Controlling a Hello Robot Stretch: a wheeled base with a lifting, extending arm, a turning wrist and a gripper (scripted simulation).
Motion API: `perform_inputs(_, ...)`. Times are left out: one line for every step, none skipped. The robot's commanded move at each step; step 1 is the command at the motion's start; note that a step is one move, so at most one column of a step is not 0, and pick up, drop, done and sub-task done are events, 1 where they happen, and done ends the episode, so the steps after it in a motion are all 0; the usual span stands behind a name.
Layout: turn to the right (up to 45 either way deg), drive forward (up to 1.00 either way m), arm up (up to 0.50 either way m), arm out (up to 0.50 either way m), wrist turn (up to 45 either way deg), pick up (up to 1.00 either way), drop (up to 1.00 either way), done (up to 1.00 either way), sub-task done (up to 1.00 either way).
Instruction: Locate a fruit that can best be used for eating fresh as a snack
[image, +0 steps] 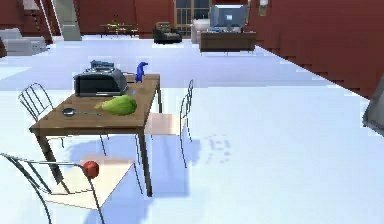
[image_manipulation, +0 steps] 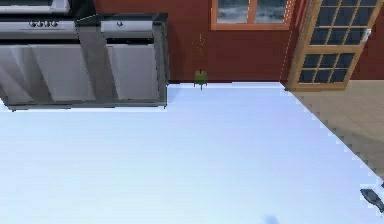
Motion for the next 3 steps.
perform_inputs(0.0,0.45,0.0,0.0,0.0,0.0,0.0,0.0,0.0)
perform_inputs(-45.0,0.0,0.0,0.0,0.0,0.0,0.0,0.0,0.0)
perform_inputs(0.0,0.0,0.0,0.0,0.0,0.0,0.0,1.0,0.0)
